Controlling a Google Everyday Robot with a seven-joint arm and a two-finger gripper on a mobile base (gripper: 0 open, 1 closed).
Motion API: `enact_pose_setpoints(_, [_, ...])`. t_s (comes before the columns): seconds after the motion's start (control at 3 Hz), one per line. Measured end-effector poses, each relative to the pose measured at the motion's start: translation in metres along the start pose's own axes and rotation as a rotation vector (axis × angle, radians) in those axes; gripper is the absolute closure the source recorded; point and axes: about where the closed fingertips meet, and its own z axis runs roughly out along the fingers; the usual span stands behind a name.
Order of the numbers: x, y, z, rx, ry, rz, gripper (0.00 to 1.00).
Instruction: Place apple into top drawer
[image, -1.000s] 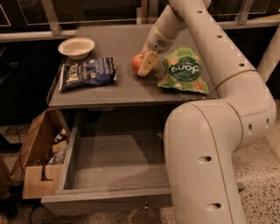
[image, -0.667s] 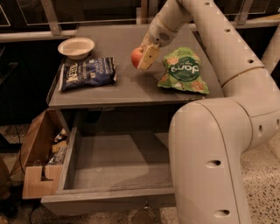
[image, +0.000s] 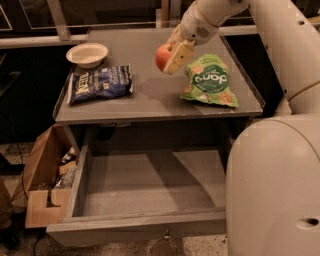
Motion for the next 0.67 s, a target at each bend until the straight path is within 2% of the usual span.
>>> enact_pose_setpoints(0.33, [0.0002, 0.0021, 0.0056, -0.008, 0.001, 0.002, 1.00])
enact_pose_setpoints(0.67, [-0.0021, -0.0034, -0.0025, 0.020, -0.010, -0.012, 1.00])
